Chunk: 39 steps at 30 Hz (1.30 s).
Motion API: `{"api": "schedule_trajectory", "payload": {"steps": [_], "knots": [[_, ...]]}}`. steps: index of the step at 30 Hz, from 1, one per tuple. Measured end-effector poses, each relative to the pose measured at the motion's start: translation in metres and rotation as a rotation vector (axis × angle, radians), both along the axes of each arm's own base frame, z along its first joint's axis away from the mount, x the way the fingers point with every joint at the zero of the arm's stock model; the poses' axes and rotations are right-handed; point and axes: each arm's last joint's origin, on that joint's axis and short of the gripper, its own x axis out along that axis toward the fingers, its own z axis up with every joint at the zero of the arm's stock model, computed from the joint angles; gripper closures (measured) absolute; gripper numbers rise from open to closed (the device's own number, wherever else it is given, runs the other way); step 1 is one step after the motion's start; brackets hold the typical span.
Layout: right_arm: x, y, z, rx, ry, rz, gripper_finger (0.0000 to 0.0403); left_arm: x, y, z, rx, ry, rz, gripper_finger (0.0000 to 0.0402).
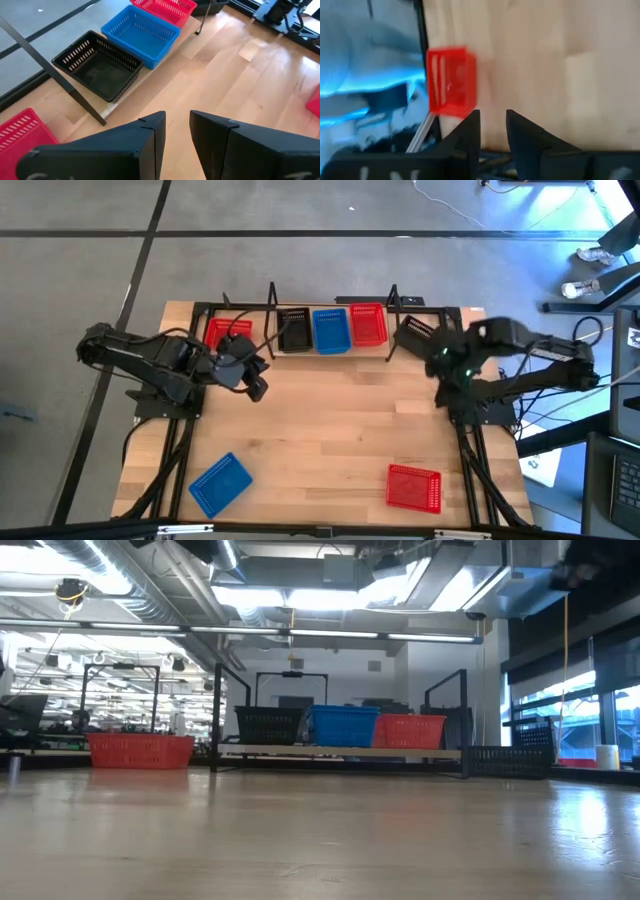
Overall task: Stack baskets on shelf by color
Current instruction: Stack the bottom red bin on top of the red bin on the shelf
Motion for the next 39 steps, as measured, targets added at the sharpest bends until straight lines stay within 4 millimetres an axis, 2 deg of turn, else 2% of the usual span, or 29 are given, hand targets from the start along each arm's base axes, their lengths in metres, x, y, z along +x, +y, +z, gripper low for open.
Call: {"api": "schedule_trajectory", "payload": {"steps": [7, 14, 22, 31, 39], "knots": [[0.012, 0.032, -0.046, 0.106, 0.103, 0.124, 0.0311, 0.001, 0.004, 0.0, -0.025, 0.006, 0.001, 0.0321], [0.031, 0.065, -0.074, 0.115, 0.059, 0.184, 0.0311, 0.002, 0.008, -0.001, -0.07, 0.016, -0.02, 0.0321], [0.037, 0.104, -0.107, 0.1, 0.108, 0.254, 0.0311, 0.003, 0.013, -0.001, -0.069, 0.018, 0.0, 0.0321], [0.044, 0.131, -0.131, 0.003, 0.15, 0.216, 0.0311, 0.003, 0.01, -0.002, -0.056, 0.076, -0.144, 0.0321], [0.056, 0.151, -0.15, -0.033, 0.142, 0.189, 0.0311, 0.003, 0.01, -0.002, -0.054, 0.08, -0.153, 0.0321]]}}
